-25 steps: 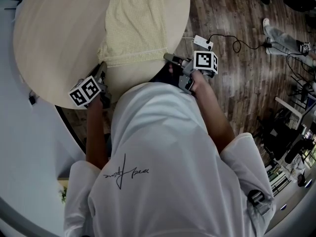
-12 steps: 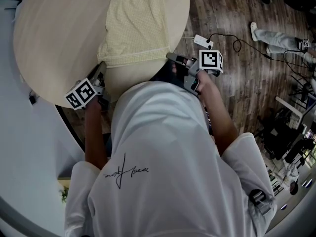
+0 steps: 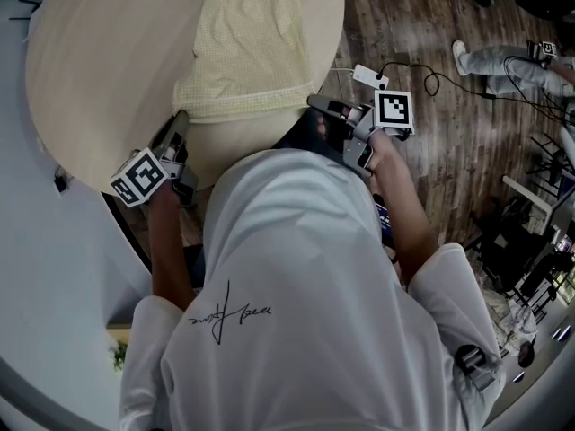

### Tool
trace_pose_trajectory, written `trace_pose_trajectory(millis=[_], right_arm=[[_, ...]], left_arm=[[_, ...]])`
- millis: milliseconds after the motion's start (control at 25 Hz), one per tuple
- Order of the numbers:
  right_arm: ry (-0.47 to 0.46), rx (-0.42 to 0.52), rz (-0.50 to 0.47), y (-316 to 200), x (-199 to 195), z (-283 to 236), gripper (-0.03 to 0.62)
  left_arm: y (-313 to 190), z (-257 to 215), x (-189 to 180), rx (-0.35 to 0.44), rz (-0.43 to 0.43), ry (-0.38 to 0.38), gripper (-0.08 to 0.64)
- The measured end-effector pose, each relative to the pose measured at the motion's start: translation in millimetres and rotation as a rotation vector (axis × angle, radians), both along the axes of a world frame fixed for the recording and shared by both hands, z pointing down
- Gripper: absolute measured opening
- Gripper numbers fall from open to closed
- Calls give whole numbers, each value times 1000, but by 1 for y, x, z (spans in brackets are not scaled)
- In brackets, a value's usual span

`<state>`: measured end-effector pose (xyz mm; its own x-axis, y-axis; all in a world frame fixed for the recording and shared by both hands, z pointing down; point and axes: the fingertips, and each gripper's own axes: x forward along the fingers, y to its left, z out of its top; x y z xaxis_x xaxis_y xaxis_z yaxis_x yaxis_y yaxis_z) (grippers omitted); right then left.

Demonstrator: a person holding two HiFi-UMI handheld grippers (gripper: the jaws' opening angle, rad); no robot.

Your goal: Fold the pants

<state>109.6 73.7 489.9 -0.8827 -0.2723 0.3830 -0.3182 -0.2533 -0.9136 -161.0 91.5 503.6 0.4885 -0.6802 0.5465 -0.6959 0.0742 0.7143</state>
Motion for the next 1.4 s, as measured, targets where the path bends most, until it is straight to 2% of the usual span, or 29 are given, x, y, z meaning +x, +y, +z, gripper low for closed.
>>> trace_pose_trajectory(millis=[280,600,800,1120,1400], right_arm=[[-89,-10,28,-4,11,-19,26],[-181,-17,25,-16,13,-33,26],[-203,-19,20,-28,13,-37,26],[-230,-30,24,-78,26,-37,26],[-256,-26,23,-77,23,-41,26]], left_arm=[[-8,-22,11,34,-27,64,92],[-17,-39,16,68,-57,69,91],[-28,-45,15,80,-61,61,91],[-80,-48,27,76,-55,44,90],[-80,-51,23,98,-48,27,90]])
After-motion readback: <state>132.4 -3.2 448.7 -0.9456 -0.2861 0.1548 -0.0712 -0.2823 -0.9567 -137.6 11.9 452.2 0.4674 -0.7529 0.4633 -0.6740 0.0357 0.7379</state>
